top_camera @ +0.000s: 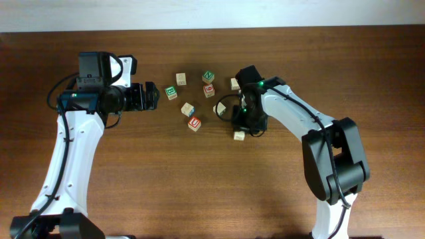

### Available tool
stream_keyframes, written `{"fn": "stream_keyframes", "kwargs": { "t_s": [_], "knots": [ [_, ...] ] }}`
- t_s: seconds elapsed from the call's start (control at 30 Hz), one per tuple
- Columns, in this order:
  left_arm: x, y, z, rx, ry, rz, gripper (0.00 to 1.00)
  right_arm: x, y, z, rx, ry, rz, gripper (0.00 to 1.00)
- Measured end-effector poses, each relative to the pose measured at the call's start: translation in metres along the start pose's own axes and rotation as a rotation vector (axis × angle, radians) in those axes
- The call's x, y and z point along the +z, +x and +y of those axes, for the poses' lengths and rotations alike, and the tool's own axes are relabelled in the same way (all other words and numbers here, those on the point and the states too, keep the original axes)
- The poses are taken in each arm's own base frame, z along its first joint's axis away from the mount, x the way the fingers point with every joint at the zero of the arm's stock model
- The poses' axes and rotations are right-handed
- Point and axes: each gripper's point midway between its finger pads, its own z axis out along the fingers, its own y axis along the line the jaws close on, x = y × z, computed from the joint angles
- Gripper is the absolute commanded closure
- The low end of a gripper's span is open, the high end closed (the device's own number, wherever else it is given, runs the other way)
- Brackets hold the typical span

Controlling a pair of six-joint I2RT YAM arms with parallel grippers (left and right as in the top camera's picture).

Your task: Rotate 3 blocks

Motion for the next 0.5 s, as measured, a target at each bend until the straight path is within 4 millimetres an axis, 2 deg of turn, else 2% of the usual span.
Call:
{"fn": "stream_keyframes", "kwargs": {
  "t_s": [0.07,0.23,0.3,0.5],
  "knots": [
    [0.0,0.0,0.0,0.0,0.0,0.0,0.01,0.001,0.015,-0.001,-0.026,0.015,0.056,0.74],
    [0.0,0.0,0.0,0.0,0.0,0.0,0.01,0.008,0.051,0.016,-0.127,0.07,0.134,0.72],
    [0.0,0.0,0.0,0.0,0.0,0.0,0.01,0.011,0.061,0.022,-0.16,0.085,0.148,0.62],
    [0.0,0.0,0.0,0.0,0.0,-0.001,0.01,0.011,0.059,0.022,-0.169,0.094,0.139,0.6]
  ]
}}
